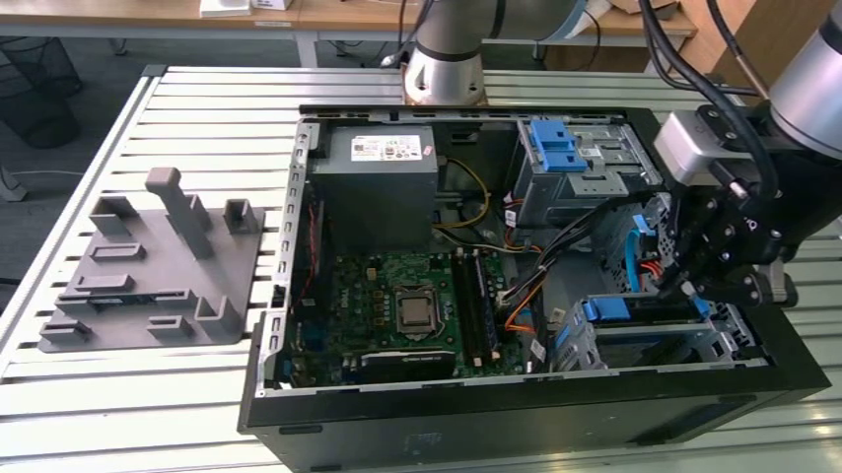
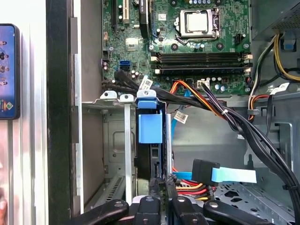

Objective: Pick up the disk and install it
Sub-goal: 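Insert the first disk wire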

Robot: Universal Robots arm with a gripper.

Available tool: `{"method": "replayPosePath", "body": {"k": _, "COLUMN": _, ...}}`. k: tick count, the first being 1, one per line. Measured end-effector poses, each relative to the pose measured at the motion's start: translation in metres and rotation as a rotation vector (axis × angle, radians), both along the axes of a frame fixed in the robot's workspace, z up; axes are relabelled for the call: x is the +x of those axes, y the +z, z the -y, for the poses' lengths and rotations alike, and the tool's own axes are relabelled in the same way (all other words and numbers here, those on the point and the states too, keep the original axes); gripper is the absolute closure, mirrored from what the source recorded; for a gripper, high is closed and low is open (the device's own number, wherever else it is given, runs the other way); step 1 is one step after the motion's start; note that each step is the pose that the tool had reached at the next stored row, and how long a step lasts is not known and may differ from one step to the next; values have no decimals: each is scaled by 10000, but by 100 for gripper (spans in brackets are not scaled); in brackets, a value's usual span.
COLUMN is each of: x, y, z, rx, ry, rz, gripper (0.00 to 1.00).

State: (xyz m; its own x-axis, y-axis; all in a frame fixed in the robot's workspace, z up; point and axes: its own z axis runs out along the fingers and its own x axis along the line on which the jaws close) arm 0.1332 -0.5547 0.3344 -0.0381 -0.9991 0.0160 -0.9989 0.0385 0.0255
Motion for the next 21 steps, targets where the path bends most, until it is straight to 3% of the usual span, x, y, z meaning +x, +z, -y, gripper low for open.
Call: {"method": "replayPosePath", "body": {"k": 21, "x": 10, "y": -9, "z": 0, "rx": -2, "ry": 0, "rz": -25, "gripper": 84}}
